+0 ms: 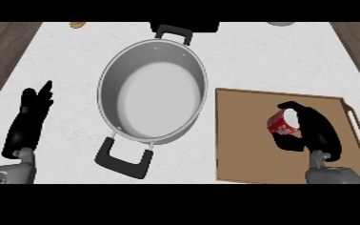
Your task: Pick the can from the tray and place it in the pot
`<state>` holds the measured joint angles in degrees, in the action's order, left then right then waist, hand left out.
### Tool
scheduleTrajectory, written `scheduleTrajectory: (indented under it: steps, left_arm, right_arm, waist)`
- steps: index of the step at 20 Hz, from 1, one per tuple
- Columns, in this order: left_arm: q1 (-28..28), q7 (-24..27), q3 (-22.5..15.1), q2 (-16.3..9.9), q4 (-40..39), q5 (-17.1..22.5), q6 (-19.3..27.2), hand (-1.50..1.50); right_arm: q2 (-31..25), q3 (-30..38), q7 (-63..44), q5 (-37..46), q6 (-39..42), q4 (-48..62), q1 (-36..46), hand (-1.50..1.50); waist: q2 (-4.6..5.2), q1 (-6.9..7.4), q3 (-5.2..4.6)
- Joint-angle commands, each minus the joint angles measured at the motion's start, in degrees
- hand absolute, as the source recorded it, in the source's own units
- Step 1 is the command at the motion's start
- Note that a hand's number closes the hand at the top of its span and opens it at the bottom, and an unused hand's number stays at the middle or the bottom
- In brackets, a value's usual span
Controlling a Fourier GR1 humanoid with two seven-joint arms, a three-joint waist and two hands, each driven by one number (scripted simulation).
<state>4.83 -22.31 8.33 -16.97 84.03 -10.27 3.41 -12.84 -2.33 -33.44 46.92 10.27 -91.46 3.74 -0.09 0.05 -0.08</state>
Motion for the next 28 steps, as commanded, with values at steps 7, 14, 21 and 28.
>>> scheduleTrajectory:
  steps: [7, 14, 21, 28]
  left_arm:
    - [1.2, 2.4, 1.9, 0.1, -3.3, 0.6, -2.2, 0.00]
    - [1.5, -2.6, 1.6, 0.2, 1.8, -1.0, -1.2, 0.00]
    - [0.3, 1.9, 2.1, 1.0, -2.3, -1.6, -1.3, 0.00]
    - [0.7, 3.0, 2.3, 1.6, -3.2, -1.9, -0.4, 0.00]
  right_arm:
    - [-0.1, -2.9, 5.7, 10.8, -9.5, 4.6, 1.3, 1.50]
    - [-3.6, -8.3, 10.6, 11.7, -3.6, -3.5, -8.3, 1.50]
    - [-7.5, -9.3, 7.7, 16.1, 2.3, -16.0, -11.0, 1.50]
    - [-4.1, -9.0, 6.5, 16.8, -4.4, -32.8, -11.0, 1.50]
  waist:
    - [0.12, 0.00, 0.08]
    - [-0.01, -0.34, 0.08]
    - [0.04, -0.36, 0.05]
    - [-0.04, -0.76, 0.02]
